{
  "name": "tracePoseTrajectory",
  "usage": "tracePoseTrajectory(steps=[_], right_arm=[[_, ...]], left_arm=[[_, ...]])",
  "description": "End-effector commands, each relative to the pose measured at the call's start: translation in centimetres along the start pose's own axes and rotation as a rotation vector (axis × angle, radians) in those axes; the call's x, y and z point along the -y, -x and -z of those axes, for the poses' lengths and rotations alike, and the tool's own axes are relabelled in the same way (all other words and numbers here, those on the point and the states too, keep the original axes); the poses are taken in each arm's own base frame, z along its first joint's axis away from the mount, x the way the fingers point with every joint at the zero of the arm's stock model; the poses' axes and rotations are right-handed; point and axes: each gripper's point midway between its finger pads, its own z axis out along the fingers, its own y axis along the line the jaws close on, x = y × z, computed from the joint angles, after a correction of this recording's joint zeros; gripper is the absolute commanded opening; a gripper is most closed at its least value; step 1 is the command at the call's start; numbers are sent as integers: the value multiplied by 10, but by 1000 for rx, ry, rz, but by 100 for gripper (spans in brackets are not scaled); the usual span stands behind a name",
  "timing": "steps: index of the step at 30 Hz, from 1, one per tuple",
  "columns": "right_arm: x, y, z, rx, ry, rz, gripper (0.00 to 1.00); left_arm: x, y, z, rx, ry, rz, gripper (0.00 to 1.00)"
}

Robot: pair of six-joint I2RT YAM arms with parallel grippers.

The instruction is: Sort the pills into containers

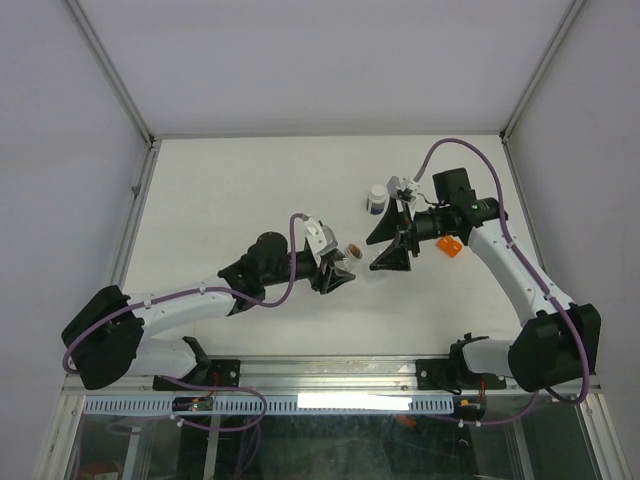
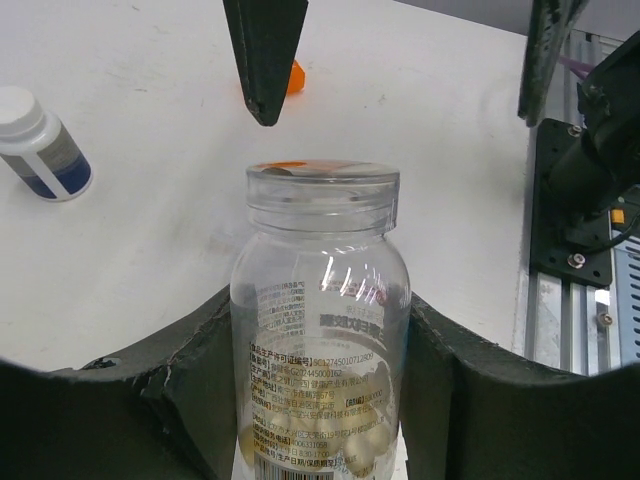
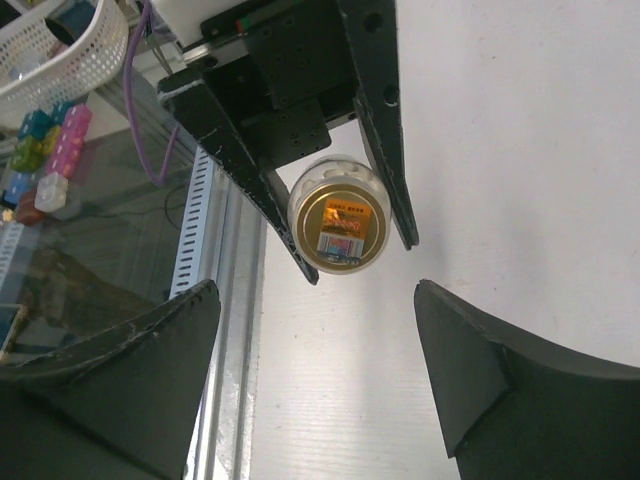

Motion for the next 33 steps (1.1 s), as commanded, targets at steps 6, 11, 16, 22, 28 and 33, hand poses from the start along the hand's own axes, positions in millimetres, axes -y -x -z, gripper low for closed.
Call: tracePoseTrajectory(steps=[6, 11, 16, 22, 28, 33], right_arm=[[14, 1, 9, 49, -55, -125, 81], [20, -2, 7, 48, -73, -152, 80], [31, -7, 7, 38, -118, -202, 78], [38, -14, 2, 21, -130, -275, 75], [41, -21, -14, -31, -138, -322, 73], [43, -21, -21, -42, -129, -376, 70]], left_arm=[[-13, 25, -4, 62, 142, -95, 0], [-17, 21, -8, 19, 181, -100, 0], [-20, 18, -10, -4, 212, -100, 0], [-26, 14, -14, -45, 246, -91, 0], [-25, 15, -20, -60, 240, -89, 0], [-17, 13, -24, -71, 204, -121, 0]])
